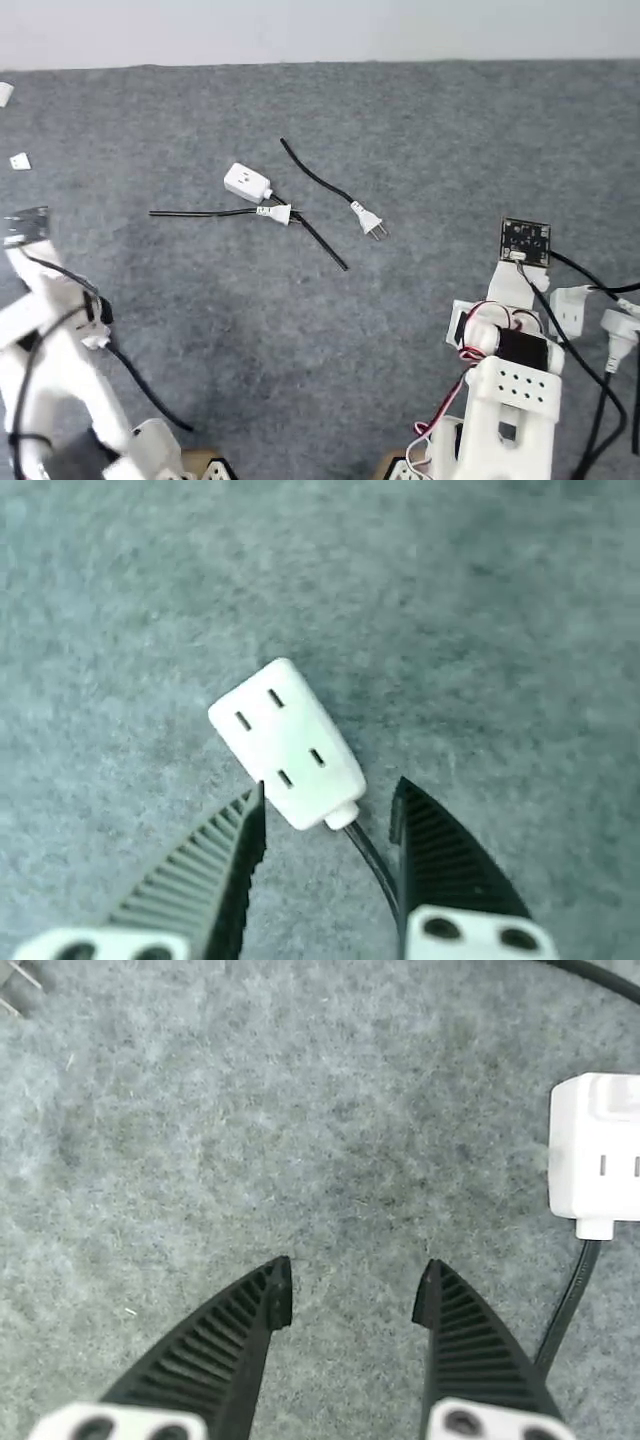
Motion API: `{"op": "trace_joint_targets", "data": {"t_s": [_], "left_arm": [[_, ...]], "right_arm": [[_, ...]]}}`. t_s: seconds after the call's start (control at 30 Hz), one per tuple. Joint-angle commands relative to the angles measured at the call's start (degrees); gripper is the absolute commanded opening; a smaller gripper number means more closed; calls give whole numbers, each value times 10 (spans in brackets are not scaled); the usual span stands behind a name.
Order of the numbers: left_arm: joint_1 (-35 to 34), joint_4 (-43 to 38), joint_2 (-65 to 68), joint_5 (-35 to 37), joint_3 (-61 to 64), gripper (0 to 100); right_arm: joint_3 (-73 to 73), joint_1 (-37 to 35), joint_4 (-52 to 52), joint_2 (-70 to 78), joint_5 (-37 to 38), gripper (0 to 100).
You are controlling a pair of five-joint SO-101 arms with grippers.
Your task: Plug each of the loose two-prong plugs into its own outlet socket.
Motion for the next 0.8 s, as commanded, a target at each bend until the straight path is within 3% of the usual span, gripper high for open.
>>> {"op": "trace_joint_targets", "data": {"t_s": [0.0,0.43,0.77], "left_arm": [[-18,-16,27,46,-46,199],[-13,-44,39,151,-26,202],[-15,-26,193,157,-102,201]], "right_arm": [[-5,-3,-10,-9,6,208],[-5,-1,-10,-10,7,208],[-5,0,-10,-10,7,208]]}}
